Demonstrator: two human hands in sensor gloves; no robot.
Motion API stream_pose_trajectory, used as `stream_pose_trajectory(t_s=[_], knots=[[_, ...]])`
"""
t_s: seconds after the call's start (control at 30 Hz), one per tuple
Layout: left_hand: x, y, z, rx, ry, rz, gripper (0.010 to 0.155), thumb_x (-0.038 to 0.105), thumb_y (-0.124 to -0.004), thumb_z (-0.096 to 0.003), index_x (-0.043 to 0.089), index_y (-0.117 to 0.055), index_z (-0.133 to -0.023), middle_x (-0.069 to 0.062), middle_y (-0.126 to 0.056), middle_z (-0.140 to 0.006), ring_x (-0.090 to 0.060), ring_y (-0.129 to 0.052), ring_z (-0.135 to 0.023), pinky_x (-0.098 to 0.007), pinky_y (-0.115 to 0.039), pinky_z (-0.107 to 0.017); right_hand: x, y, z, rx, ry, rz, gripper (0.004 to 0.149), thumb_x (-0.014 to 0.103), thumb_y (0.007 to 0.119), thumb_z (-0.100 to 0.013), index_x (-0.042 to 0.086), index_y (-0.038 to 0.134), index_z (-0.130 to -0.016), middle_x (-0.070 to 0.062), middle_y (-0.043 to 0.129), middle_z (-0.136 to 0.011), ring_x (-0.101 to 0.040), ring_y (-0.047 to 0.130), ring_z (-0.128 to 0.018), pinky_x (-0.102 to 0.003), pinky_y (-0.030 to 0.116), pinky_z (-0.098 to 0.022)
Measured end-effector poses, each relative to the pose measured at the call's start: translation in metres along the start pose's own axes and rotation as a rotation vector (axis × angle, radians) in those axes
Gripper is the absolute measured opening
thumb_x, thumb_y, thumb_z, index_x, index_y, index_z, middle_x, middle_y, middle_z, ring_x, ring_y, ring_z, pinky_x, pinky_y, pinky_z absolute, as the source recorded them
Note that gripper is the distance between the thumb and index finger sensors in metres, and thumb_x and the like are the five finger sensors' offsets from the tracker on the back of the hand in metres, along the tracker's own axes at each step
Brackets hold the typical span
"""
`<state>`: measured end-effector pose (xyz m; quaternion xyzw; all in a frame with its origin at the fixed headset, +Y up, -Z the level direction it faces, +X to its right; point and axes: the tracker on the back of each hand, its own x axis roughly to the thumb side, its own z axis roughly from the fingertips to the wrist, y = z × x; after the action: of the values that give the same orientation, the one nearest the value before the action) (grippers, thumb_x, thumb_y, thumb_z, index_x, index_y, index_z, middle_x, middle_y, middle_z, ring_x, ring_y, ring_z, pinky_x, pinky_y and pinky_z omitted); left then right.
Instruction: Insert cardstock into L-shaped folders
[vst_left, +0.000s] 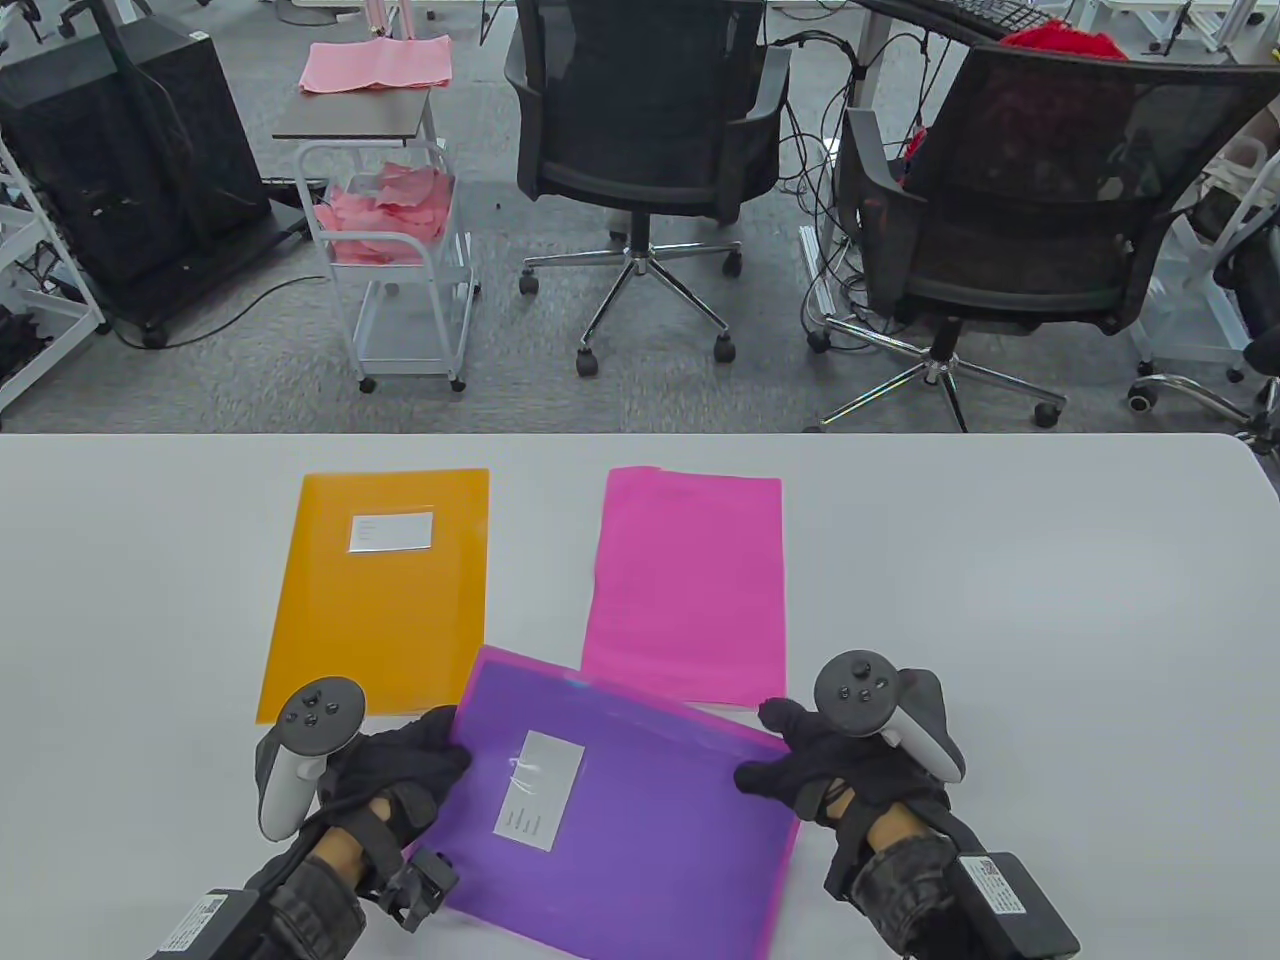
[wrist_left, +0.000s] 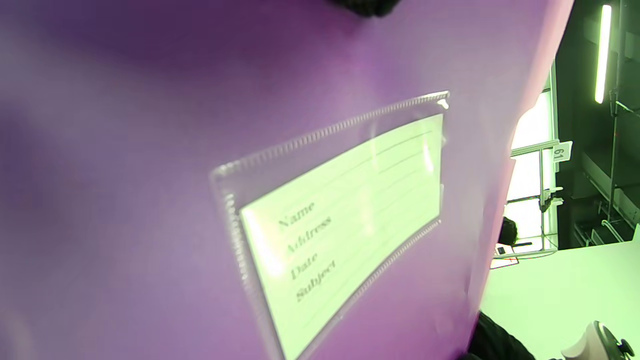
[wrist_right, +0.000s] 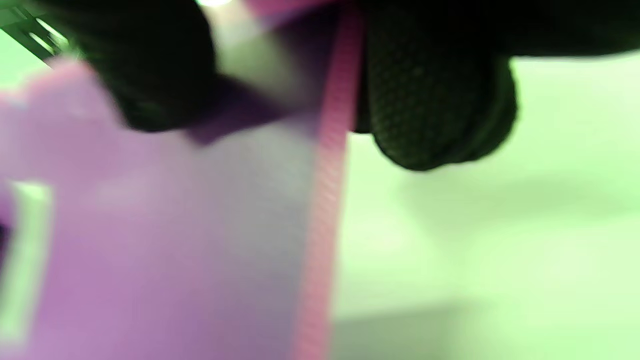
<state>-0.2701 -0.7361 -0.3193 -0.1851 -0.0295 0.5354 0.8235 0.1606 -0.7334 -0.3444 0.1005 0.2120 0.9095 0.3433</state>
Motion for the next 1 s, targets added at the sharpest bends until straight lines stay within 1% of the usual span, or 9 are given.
stream_pose_trajectory(t_s=[0.03, 0.1, 0.27, 0.37, 0.5, 0.6, 0.8, 0.93, 1.0], knots=[[-0.002, 0.004, 0.001, 0.030, 0.002, -0.015, 0.044, 0.023, -0.072, -0.0437, 0.029, -0.072, -0.088, -0.005, -0.094, -0.076, -0.029, -0.104, -0.057, -0.054, -0.079, -0.053, -0.001, 0.000, -0.001, 0.016, -0.034, -0.075, 0.050, 0.040, 0.086, -0.036, 0.013, 0.077, -0.077, -0.017, 0.094, -0.049, -0.027, 0.098, -0.018, -0.036, 0.085, -0.006], [-0.006, 0.011, 0.001, 0.063, -0.006, 0.007, 0.046, 0.026, -0.072, -0.0446, 0.028, -0.071, -0.090, -0.004, -0.094, -0.077, -0.030, -0.104, -0.059, -0.055, -0.078, -0.054, 0.002, -0.003, -0.002, 0.002, -0.119, -0.176, 0.044, 0.036, 0.084, -0.036, 0.012, 0.080, -0.073, -0.016, 0.095, -0.043, -0.024, 0.098, -0.014, -0.034, 0.084, -0.003], [-0.005, 0.020, 0.009, 0.285, -0.057, -0.018, 0.067, 0.042, -0.072, -0.0466, 0.021, -0.045, -0.105, -0.014, -0.072, -0.101, -0.041, -0.088, -0.086, -0.062, -0.068, -0.061, 0.007, -0.025, 0.011, -0.241, -0.203, -0.258, 0.043, 0.033, 0.083, -0.036, 0.010, 0.081, -0.071, -0.015, 0.094, -0.039, -0.021, 0.096, -0.010, -0.032, 0.083, -0.001], [-0.006, 0.026, 0.011, 0.330, -0.060, -0.113, 0.074, 0.048, -0.069, -0.0471, 0.019, -0.035, -0.106, -0.018, -0.058, -0.107, -0.045, -0.077, -0.093, -0.064, -0.063, -0.063, -0.007, -0.043, 0.021, -0.429, -0.168, -0.372, 0.043, 0.032, 0.083, -0.036, 0.009, 0.081, -0.071, -0.016, 0.094, -0.037, -0.022, 0.096, -0.010, -0.033, 0.083, 0.000], [-0.015, 0.029, 0.010, 0.312, -0.026, -0.087, 0.074, 0.048, -0.068, -0.0475, 0.019, -0.036, -0.106, -0.019, -0.060, -0.106, -0.046, -0.079, -0.092, -0.064, -0.064, -0.063, -0.043, -0.068, 0.041, -0.718, -0.014, -0.555, 0.043, 0.032, 0.082, -0.038, 0.009, 0.079, -0.074, -0.016, 0.093, -0.040, -0.022, 0.096, -0.012, -0.034, 0.083, -0.002], [-0.018, 0.030, 0.009, 0.328, 0.017, -0.075, 0.073, 0.049, -0.068, -0.0476, 0.018, -0.038, -0.106, -0.019, -0.063, -0.105, -0.046, -0.082, -0.090, -0.064, -0.065, -0.061, -0.082, -0.084, 0.064, -0.918, 0.211, -0.699, 0.043, 0.034, 0.080, -0.040, 0.010, 0.076, -0.076, -0.014, 0.092, -0.043, -0.021, 0.096, -0.015, -0.033, 0.084, -0.005], [-0.020, 0.032, 0.009, 0.336, 0.040, -0.101, 0.072, 0.049, -0.068, -0.0477, 0.017, -0.041, -0.106, -0.019, -0.068, -0.102, -0.045, -0.087, -0.085, -0.062, -0.069, -0.059, -0.142, -0.092, 0.096, -0.983, 0.561, -0.877, 0.044, 0.037, 0.076, -0.045, 0.013, 0.070, -0.081, -0.012, 0.089, -0.049, -0.018, 0.096, -0.022, -0.031, 0.085, -0.011], [-0.021, 0.032, 0.009, 0.329, 0.057, -0.094, 0.072, 0.050, -0.068, -0.0478, 0.017, -0.041, -0.106, -0.019, -0.069, -0.102, -0.045, -0.088, -0.084, -0.061, -0.070, -0.059, -0.169, -0.088, 0.109, -0.927, 0.853, -0.832, 0.045, 0.039, 0.074, -0.046, 0.016, 0.067, -0.084, -0.009, 0.089, -0.051, -0.016, 0.096, -0.024, -0.029, 0.086, -0.014], [-0.021, 0.032, 0.010, 0.322, 0.063, -0.097, 0.072, 0.050, -0.068, -0.0479, 0.017, -0.041, -0.106, -0.019, -0.069, -0.102, -0.044, -0.088, -0.084, -0.061, -0.070, -0.059, -0.177, -0.084, 0.112, -0.883, 0.920, -0.832, 0.049, 0.041, 0.073, -0.047, 0.016, 0.063, -0.087, -0.009, 0.088, -0.055, -0.016, 0.096, -0.028, -0.029, 0.086, -0.017]])
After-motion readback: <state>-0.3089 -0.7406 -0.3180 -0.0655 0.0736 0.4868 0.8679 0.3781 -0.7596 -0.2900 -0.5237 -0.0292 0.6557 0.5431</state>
